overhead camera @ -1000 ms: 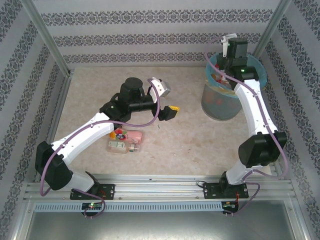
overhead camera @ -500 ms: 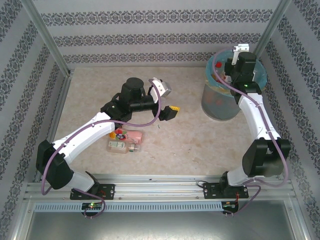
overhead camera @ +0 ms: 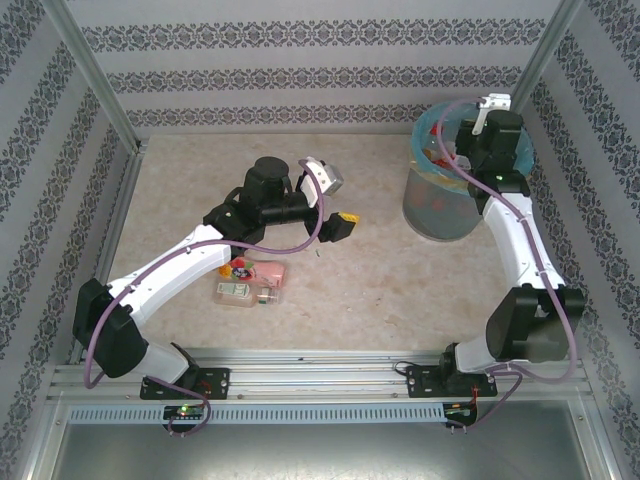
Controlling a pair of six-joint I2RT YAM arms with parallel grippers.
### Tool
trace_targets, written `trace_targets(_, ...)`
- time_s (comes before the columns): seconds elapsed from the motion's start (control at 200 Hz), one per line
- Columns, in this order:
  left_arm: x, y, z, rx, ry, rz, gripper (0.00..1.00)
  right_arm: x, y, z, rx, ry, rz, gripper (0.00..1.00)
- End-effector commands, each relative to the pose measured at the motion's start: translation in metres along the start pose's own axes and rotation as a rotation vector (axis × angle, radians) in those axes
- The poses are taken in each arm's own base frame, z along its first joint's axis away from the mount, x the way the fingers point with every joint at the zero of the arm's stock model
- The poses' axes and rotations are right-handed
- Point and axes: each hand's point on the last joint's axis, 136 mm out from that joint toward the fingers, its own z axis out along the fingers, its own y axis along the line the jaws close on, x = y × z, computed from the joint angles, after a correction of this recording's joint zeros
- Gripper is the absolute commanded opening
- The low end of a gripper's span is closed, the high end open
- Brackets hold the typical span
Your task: Put the plastic bottles in the bin
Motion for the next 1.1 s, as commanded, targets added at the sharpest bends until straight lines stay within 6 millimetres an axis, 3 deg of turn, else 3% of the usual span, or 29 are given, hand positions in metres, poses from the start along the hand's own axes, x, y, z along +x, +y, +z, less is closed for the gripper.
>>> trace_targets(0.0, -0.007, -0.004, 0.002, 0.013, -0.031, 0.015, 0.95, 0.111, 0.018, -0.019, -0.09, 0.448, 0.075, 0.09)
trace_targets(0.095, -0.007, -0.004, 0.002, 0.009, -0.035, 0.014, 0.94, 0.084, 0.028, -0.035, -0.143, 0.392, 0.101, 0.36)
trace_targets(0.175, -0.005, -0.004, 0.001, 0.008, -0.028, 0.009, 0.95, 0.077, 0.035, -0.047, -0.184, 0.381, 0.116, 0.5)
trace_targets(0.27, -0.004, -0.005, -0.001, 0.007, -0.029, 0.011, 0.95, 0.071, 0.041, -0.058, -0.219, 0.381, 0.136, 0.53)
trace_targets(0.51, -0.003, -0.005, -0.001, 0.008, -0.033, 0.001, 0.95, 0.059, 0.047, -0.076, -0.269, 0.355, 0.172, 0.46)
trace_targets(0.614, -0.003, -0.006, -0.002, 0.01, -0.033, -0.002, 0.95, 0.05, 0.061, -0.086, -0.349, 0.343, 0.234, 0.62)
trace_targets(0.644, -0.004, -0.006, -0.002, 0.007, -0.032, -0.001, 0.95, 0.046, 0.064, -0.09, -0.364, 0.331, 0.253, 0.71)
trace_targets(0.684, -0.004, -0.006, -0.003, 0.004, -0.032, -0.002, 0.95, 0.042, 0.065, -0.093, -0.375, 0.317, 0.272, 0.75)
trace_targets(0.829, -0.002, -0.005, -0.002, 0.003, -0.033, -0.007, 0.95, 0.038, 0.059, -0.094, -0.342, 0.298, 0.269, 0.66)
trace_targets(0.939, -0.001, -0.005, -0.001, 0.006, -0.033, -0.015, 0.95, 0.054, 0.052, -0.085, -0.287, 0.36, 0.239, 0.48)
trace_targets(1.094, 0.0, -0.006, -0.001, 0.007, -0.033, -0.018, 0.95, 0.073, 0.028, -0.073, -0.146, 0.412, 0.146, 0.33)
